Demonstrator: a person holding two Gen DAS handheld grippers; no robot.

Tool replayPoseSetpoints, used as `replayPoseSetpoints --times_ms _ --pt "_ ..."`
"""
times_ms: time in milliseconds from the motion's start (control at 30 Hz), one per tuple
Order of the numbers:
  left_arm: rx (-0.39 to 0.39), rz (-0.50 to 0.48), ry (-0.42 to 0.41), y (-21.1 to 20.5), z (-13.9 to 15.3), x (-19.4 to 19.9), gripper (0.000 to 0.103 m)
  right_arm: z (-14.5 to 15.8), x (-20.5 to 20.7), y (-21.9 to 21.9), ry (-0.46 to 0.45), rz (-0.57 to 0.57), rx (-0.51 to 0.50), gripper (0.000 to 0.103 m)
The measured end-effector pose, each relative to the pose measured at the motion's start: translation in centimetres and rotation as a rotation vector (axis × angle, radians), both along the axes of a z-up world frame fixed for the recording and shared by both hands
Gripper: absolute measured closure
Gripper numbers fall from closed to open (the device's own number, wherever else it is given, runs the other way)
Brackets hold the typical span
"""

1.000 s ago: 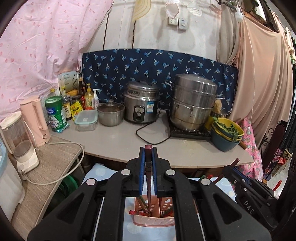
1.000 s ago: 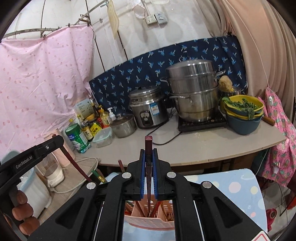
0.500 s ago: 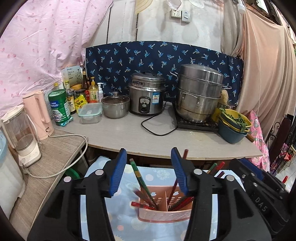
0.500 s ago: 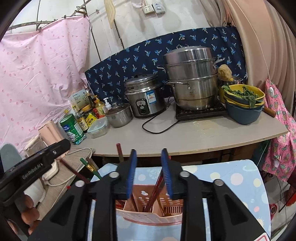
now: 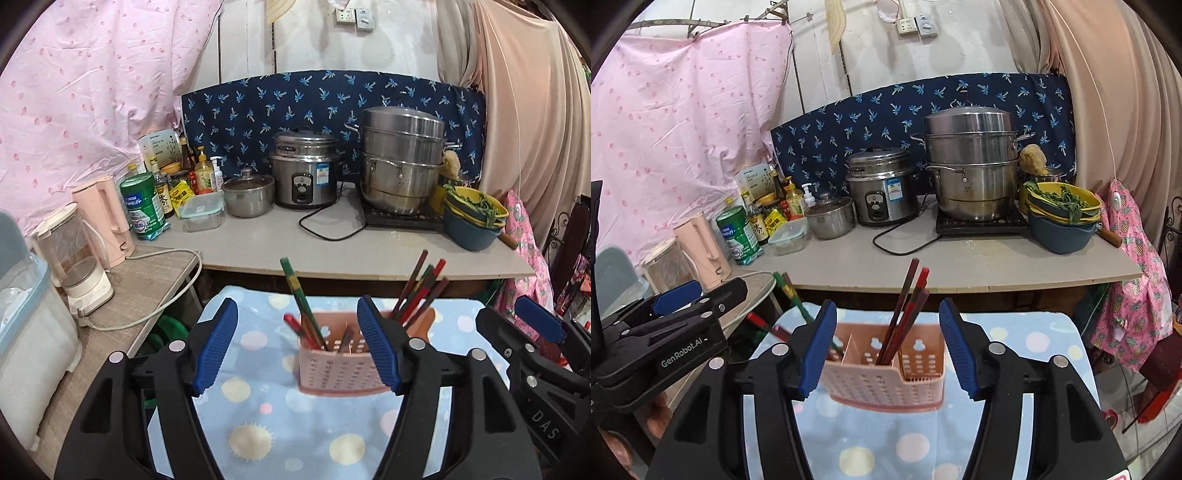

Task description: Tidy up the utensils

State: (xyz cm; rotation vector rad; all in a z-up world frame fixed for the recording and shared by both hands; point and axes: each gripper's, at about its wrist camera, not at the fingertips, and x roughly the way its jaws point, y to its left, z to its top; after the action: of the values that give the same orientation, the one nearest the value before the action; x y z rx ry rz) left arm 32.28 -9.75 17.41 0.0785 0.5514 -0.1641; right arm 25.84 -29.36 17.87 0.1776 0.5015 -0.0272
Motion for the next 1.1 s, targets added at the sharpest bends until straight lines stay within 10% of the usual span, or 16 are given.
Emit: replayPoseSetpoints --times_ms 1100 --pt "0.052 0.038 0.127 2.5 -6.8 -9.9 0.017 -5.6 -10.9 2.7 0.146 -0.049 -0.045 0.019"
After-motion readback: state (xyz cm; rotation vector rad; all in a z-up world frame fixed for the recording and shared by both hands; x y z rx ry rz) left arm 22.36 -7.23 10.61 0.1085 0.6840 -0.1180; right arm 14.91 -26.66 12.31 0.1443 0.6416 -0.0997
